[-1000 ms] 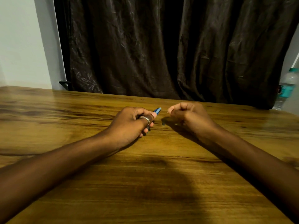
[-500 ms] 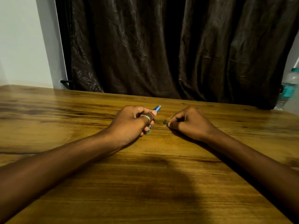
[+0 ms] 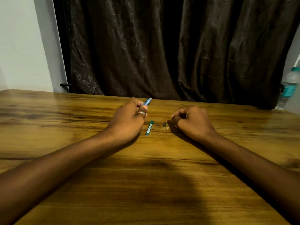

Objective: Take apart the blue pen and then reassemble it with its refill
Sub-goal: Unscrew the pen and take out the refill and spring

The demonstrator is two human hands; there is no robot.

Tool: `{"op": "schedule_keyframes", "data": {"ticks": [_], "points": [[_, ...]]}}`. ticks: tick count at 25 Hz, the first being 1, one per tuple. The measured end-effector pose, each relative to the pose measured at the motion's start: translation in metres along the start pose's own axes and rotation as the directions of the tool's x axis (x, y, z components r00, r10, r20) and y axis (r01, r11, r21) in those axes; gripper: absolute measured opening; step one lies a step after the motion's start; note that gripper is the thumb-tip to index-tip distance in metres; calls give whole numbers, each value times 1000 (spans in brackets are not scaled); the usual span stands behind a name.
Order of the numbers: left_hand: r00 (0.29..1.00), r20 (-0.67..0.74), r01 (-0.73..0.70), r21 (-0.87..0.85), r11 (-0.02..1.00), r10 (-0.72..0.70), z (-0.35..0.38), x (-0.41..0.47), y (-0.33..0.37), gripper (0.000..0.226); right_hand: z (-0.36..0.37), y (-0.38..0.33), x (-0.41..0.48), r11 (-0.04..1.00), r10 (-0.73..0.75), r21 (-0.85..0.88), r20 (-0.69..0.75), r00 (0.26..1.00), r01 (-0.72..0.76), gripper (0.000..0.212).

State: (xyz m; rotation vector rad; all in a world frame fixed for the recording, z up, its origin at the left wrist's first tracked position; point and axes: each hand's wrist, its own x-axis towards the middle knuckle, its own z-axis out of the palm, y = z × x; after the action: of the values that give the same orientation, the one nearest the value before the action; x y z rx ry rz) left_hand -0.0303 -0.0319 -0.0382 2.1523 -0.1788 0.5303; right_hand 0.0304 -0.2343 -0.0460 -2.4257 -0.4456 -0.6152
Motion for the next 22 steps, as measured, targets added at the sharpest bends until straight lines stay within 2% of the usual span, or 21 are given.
{"op": "schedule_keyframes", "data": {"ticks": [2,4,8,13,17,20,22], "points": [[999,35,-32,264,964,24,0,3,1,22,2,-2,0,999,-29,-39,-26,999,28,13],[997,74,-49,452,891,18,4,6,2,28,4,-4,-1,991,-81,-109,-46,996,76,12],[990,112,-5,627,779,-84,12,17,-1,38,8,-7,-1,976,-130,-185,-80,988,113,14],[975,156,28,611,791,-155,3,20,0,27,5,-9,-2,976,-142,-176,-83,986,126,15],[981,144,19,599,800,-131,-5,12,-3,25,4,-11,-4,975,-139,-183,-83,987,122,14],[984,168,-54,596,802,-59,-7,3,-6,28,3,-11,-5,976,-156,-172,-103,982,137,16],[982,187,-83,537,839,-22,-7,1,-5,23,3,-12,-5,977,-155,-165,-114,981,135,17]]}}
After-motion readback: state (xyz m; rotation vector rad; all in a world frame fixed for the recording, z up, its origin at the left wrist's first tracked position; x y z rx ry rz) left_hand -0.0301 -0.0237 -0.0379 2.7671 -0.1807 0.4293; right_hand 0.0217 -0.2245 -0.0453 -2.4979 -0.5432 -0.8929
